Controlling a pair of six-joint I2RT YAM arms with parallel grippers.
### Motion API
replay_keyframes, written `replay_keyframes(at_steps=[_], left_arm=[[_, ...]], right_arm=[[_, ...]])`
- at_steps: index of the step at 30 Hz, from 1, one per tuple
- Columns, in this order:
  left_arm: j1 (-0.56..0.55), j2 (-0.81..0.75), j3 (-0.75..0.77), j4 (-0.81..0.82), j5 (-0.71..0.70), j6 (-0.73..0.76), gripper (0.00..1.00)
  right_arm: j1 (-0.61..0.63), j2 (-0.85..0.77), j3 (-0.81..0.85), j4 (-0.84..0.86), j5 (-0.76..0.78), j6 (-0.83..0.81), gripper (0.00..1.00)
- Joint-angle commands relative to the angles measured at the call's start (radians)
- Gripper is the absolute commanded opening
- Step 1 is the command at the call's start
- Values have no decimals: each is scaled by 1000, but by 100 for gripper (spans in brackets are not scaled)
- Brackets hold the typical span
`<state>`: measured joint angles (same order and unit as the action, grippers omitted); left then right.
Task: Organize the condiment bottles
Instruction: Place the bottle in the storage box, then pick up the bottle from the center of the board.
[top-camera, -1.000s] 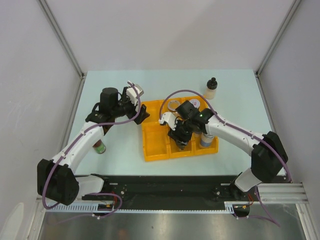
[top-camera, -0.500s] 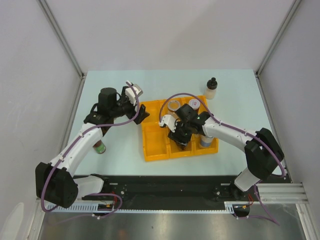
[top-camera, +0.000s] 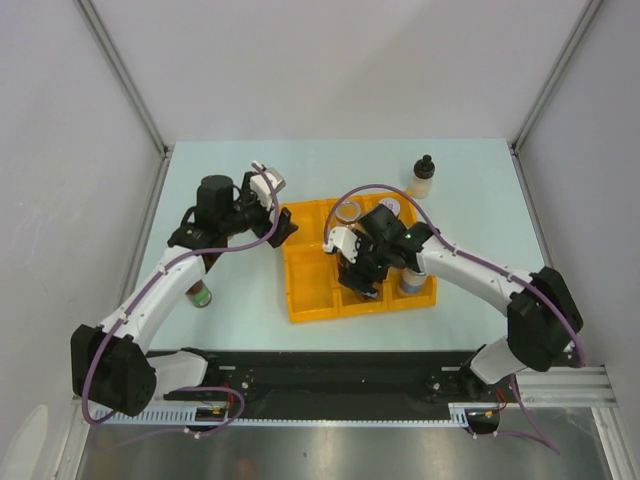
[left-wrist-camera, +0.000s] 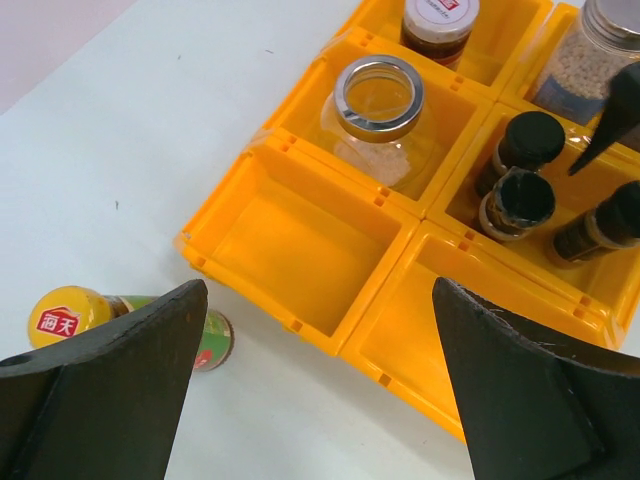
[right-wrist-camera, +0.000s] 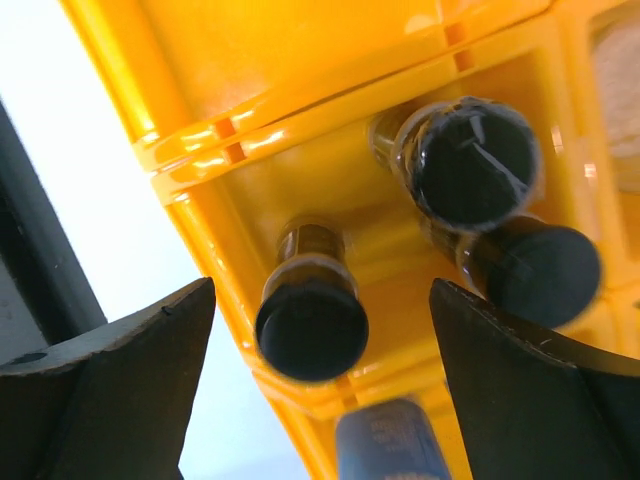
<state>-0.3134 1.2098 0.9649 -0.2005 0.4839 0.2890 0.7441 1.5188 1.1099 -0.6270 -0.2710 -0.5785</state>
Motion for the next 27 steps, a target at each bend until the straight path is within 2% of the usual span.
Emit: replay_keyframes(at_steps=[1,5,7,13,20,21,23,27], left_arm=[[11,-39,34,61,-70,4,100],[40,-15,57,61,-148,-11,100],[74,32,87,32,-149,-14,100],[148,158,138,42,-77,-27,100],[181,329,211,50,10,-36,98],[186,350,218,52,16,-36,97],[195,373,238,47,27,-37,86],[206,395,245,39,27,-48,78]], right_arm=[[24,-149,11,-25,-36,-60,95],[21,-322,25,7,-11,-72,100],[0,-348,34,27,39,-72,100],[-121,-387,41,72,15,-46,100],[-187,-424,41,87,-10,-27,100],[-193,-425,41,85,-17,-26,100],[-212,-427,41,81,-23,-23,100],[-232,-419,39,75,-39,-14,100]])
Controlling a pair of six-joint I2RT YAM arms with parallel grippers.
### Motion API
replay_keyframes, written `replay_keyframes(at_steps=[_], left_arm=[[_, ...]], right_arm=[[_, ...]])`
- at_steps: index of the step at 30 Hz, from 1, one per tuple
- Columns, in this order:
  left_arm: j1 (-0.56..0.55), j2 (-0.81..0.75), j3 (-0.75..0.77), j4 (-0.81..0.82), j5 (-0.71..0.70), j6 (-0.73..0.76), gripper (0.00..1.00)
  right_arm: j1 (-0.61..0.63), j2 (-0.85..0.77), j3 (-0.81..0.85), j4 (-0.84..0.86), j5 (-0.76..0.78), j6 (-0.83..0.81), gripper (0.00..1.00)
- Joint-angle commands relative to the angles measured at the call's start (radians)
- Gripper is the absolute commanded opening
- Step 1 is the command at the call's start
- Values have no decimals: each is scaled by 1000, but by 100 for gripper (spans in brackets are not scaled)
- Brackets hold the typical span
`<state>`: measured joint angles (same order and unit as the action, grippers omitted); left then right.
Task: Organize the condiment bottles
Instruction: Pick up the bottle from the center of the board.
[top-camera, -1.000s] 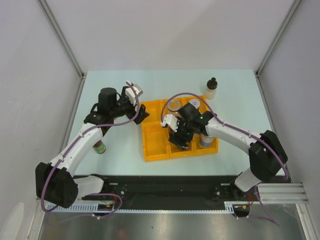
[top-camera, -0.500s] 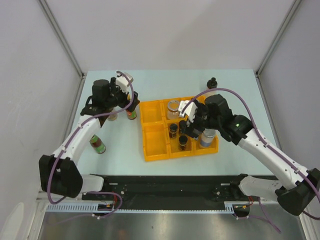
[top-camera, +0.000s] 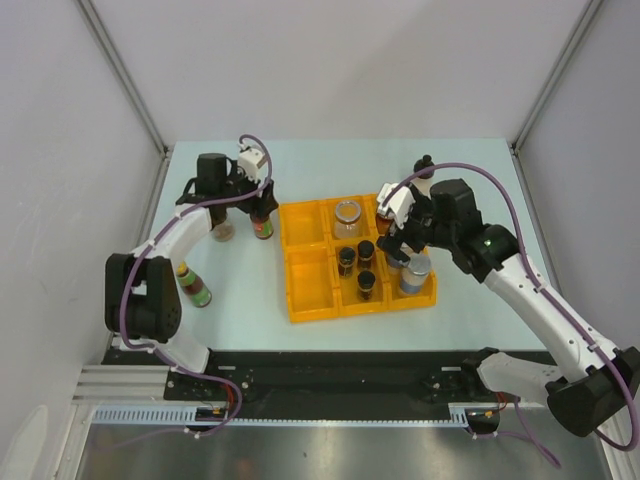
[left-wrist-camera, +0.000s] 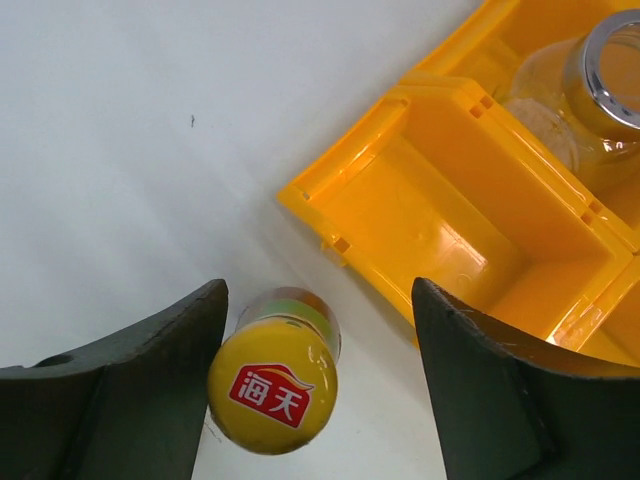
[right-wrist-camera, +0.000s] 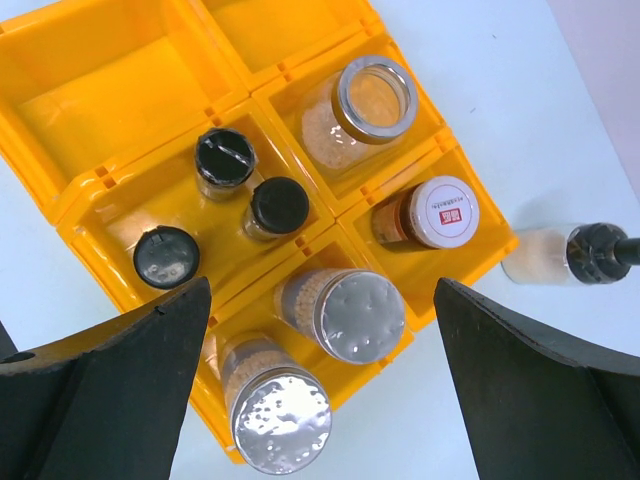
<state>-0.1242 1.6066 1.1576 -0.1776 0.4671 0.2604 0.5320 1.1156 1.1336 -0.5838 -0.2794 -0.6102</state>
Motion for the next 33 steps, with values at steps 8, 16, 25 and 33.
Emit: replay_keyframes(at_steps=[8,16,25,33], left_arm=[[23,4,45,7,41,-15,31],[23,1,82,-28,35,0,0],[23,-10,293,-83,50,-27,0],[-24,-22,425,-129,117,-62,0]], right_arm=[[-24,-7,15,38,-29,27,100],[-33,10,14,39,-24,33,100],[-53,27,14,76,20,55,100],[-157,85,15,260,223,136,100]])
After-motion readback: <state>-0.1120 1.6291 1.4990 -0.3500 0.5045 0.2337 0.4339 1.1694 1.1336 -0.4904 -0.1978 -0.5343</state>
